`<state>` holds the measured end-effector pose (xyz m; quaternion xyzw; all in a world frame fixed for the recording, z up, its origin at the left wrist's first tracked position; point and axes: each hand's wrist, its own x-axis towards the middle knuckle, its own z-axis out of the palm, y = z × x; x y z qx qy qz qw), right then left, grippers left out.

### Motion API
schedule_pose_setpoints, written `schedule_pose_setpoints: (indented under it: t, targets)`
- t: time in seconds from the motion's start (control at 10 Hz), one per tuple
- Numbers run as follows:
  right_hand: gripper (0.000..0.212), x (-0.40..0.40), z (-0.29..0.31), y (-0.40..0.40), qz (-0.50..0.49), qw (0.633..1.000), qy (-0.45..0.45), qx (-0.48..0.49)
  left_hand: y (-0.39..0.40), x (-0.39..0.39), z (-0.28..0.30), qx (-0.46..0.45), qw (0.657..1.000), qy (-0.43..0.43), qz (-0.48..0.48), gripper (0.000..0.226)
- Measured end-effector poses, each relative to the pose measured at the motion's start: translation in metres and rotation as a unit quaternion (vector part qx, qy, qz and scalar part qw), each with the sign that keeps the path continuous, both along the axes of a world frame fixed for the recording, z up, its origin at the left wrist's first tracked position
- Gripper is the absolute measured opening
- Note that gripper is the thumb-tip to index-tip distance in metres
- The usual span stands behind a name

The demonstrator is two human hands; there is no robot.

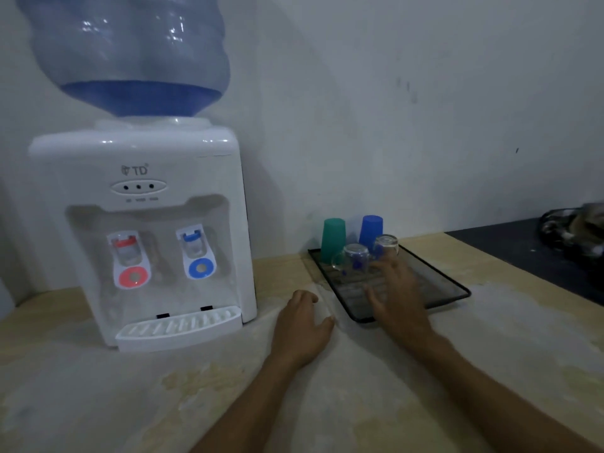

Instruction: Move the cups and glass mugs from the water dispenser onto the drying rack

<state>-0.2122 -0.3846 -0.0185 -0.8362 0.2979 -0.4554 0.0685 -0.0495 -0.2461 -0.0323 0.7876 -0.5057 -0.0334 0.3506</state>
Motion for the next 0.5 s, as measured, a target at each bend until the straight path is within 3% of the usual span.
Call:
schedule_pose_setpoints:
  t: [0.3,0.4,0.5]
  targets:
    - [0.041,-0.002,-0.018,0.06,0.107,0.989,0.08,-0.057,0.037,-0.029,-0.003,0.033,0.99,-0.134,-0.012,0.039]
    - [0.036,-0.003,-0.016,0.074,0.165,0.984,0.068,-0.027,0.059,-0.039,-0.001,0.047,0.992,-0.119,-0.013,0.037]
    - [0.032,-0.009,0.002,0.084,0.215,0.975,0.047,0.016,0.076,-0.042,0.003,0.063,0.993,-0.091,-0.037,0.049]
